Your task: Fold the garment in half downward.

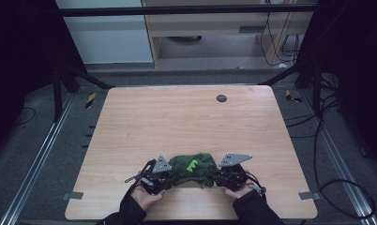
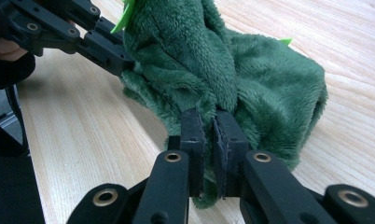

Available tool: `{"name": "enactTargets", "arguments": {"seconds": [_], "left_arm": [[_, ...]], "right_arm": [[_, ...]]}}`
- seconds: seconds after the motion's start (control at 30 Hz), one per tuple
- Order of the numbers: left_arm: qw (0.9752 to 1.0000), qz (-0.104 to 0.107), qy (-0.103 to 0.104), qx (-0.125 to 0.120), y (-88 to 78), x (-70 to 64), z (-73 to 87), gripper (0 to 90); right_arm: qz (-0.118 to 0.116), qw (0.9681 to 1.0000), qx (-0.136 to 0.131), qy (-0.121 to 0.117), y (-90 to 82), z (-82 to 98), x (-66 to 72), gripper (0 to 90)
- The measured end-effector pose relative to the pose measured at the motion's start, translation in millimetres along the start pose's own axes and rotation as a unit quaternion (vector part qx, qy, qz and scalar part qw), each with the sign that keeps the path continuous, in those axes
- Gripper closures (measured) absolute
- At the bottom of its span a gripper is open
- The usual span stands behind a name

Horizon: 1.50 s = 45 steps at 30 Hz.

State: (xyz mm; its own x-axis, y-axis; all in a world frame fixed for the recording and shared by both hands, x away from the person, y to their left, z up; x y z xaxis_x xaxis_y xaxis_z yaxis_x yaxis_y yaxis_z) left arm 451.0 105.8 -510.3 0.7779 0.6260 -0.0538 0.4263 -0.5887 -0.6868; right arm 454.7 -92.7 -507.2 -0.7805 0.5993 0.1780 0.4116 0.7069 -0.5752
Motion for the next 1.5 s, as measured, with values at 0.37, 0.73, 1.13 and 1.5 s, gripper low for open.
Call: {"name": "enactTargets", "arguments": {"seconds": [0.37,0.73,1.13,1.5], "left_arm": [[0.9999,0.004,-0.009,-0.001,-7.2,0.3,5.3,80.3],[0.9999,0.003,-0.014,0.0,-7.1,2.2,5.4,79.6],[0.9999,0.004,-0.015,-0.006,-14.0,2.2,6.4,79.2],[0.9994,0.002,-0.018,-0.031,-37.6,3.1,7.1,77.0]], "right_arm": [[-0.003,0.9999,0.009,0.005,0.3,4.4,3.3,84.4],[-0.005,0.9999,0.01,0.008,0.3,5.3,3.5,84.3],[-0.011,0.9998,0.014,0.008,-4.1,9.0,7.4,83.4],[-0.007,0.9999,-0.013,0.006,-27.5,3.9,15.2,80.6]]}}
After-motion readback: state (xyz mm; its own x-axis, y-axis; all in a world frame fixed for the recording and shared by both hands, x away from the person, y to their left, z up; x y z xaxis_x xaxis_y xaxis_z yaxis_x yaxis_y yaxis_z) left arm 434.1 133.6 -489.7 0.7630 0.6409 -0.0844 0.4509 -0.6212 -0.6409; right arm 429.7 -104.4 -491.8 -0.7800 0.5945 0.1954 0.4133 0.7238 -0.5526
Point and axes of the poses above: each handheld gripper's, and its own axes: y roughly forward along the jaws, z roughly out of its underside, x roughly to its left, the point moved 6 cm from there along y, roughly forward along the jaws, and after that the axes turned 1 degree about -x, right-handed, at the moved point
